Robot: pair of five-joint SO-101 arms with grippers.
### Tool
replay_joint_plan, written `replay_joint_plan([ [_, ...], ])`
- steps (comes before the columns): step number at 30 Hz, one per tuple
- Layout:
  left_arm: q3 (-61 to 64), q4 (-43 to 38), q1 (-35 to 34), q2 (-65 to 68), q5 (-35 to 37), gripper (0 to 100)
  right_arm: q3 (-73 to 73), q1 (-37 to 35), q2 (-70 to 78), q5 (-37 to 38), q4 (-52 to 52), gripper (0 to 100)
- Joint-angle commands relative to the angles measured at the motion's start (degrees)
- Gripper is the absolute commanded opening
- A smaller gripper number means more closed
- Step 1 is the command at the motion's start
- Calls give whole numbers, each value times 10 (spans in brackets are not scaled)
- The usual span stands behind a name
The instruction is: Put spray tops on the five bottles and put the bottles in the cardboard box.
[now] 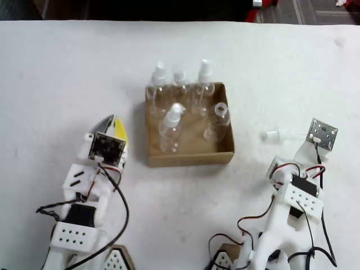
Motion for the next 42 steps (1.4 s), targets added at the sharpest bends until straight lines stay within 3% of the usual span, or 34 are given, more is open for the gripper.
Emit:
replay_joint_plan([
  [1, -18, 2, -6, -11, -4, 24, -3, 6, -2, 7, -19, 223],
  [10, -18, 2, 1, -11, -4, 24, 35, -22, -1, 7, -102, 223],
  [21, -18, 2, 1, -11, -4, 24, 38, -20, 0, 7, -105, 223],
  [32, -12, -3, 1, -11, -4, 24, 16, 112, -58, 1, -107, 221],
  [37, -14, -3, 2, -11, -4, 24, 16, 121, -128, 8, -151, 219],
  [39, -14, -3, 2, -11, -4, 24, 16, 111, -158, 33, -175, 219],
  [42, -14, -3, 2, -11, -4, 24, 31, 74, -190, 145, -176, 219],
])
